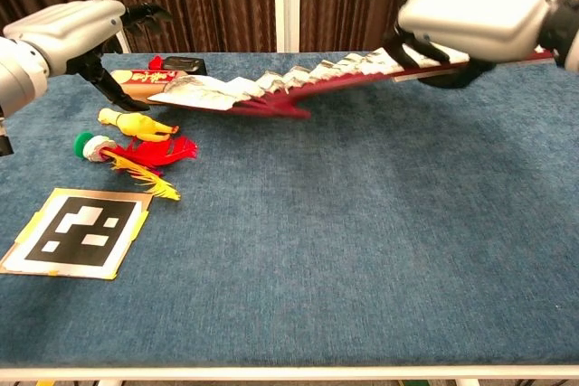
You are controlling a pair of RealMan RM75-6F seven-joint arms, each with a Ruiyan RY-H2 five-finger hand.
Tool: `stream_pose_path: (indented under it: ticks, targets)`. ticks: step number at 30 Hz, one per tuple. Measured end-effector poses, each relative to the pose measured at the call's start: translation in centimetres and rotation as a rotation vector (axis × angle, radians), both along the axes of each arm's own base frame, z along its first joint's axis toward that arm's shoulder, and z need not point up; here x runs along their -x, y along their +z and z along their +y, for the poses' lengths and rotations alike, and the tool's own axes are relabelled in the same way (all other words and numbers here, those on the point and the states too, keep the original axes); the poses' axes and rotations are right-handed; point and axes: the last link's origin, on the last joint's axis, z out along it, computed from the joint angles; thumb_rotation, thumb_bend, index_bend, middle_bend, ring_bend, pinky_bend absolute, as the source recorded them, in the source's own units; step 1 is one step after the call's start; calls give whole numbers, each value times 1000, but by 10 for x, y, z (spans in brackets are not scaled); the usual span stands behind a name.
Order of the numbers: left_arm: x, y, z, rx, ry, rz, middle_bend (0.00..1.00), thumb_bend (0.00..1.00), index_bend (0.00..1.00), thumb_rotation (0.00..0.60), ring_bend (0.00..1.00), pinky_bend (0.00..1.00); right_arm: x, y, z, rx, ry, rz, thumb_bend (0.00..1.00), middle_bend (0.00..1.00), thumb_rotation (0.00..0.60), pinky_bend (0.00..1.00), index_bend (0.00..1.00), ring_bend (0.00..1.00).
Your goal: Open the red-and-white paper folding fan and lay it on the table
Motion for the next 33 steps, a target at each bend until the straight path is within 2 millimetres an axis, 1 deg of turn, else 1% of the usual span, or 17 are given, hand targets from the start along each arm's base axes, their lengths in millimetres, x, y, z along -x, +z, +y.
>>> stream_pose_path:
  ticks: [3, 4, 5, 6, 7, 8, 9, 10, 11, 13, 16, 20, 27, 28, 30, 31, 33]
  targets:
    - [3, 4, 0, -15, 6, -4, 262, 84, 150, 600, 208, 305, 10, -5, 9, -3, -6, 33, 781, 710, 600, 0, 739, 320]
    - [3, 5, 0, -19, 7, -7, 262, 84, 150, 600, 208, 305, 13, -6, 11, -5, -10, 43, 693, 667, 600, 0, 627, 285]
    - [4, 7, 0, -24, 9, -11, 262, 84, 150, 600, 208, 305, 17, -8, 15, -6, -15, 55, 561, 598, 600, 0, 458, 231]
    - [4, 8, 0, -27, 10, -13, 261, 83, 150, 600, 208, 305, 20, -10, 18, -5, -22, 63, 484, 548, 600, 0, 353, 194]
    - [4, 9, 0, -30, 10, -15, 260, 83, 150, 600, 208, 305, 22, -11, 20, -5, -31, 71, 356, 461, 600, 0, 200, 129]
    - [5, 10, -1, -35, 10, -17, 259, 83, 149, 600, 208, 304, 25, -12, 24, -6, -48, 76, 231, 370, 600, 0, 90, 67]
    - [5, 11, -1, -38, 9, -19, 258, 83, 149, 600, 208, 304, 27, -13, 27, -8, -65, 78, 159, 313, 600, 0, 42, 35]
    - [5, 12, -1, -41, 9, -22, 258, 83, 148, 600, 208, 303, 29, -14, 30, -11, -84, 78, 58, 222, 600, 0, 2, 4]
    - [5, 14, -2, -45, 7, -24, 258, 83, 147, 600, 208, 303, 31, -15, 34, -17, -113, 76, 26, 180, 600, 0, 0, 0]
    - [6, 16, -3, -51, 4, -25, 257, 83, 147, 600, 208, 303, 35, -15, 40, -26, -157, 73, 0, 79, 600, 0, 0, 0]
    - [6, 19, -4, -59, -1, -27, 256, 83, 147, 600, 208, 302, 41, -15, 50, -37, -227, 70, 0, 10, 600, 0, 0, 0]
    - [9, 23, -7, -69, 3, -38, 256, 83, 147, 600, 208, 303, 48, -11, 57, -46, -305, 51, 0, 0, 600, 0, 0, 0]
    - [17, 36, -9, -95, 20, -60, 256, 83, 147, 600, 208, 293, 55, 3, 58, -55, -376, -1, 0, 0, 600, 0, 0, 0]
    - [19, 39, -10, -101, 23, -64, 256, 83, 147, 600, 208, 291, 56, 6, 57, -53, -386, -14, 0, 6, 600, 0, 0, 0]
    - [25, 48, -12, -123, 29, -73, 257, 84, 147, 600, 208, 285, 58, 15, 56, -42, -412, -56, 28, 90, 600, 36, 0, 13]
    - [28, 52, -14, -135, 31, -75, 257, 84, 147, 600, 208, 284, 60, 19, 55, -36, -426, -79, 87, 172, 600, 86, 0, 48]
    - [38, 63, -18, -164, 39, -80, 257, 84, 153, 600, 208, 282, 65, 30, 52, -28, -473, -146, 193, 236, 600, 133, 9, 94]
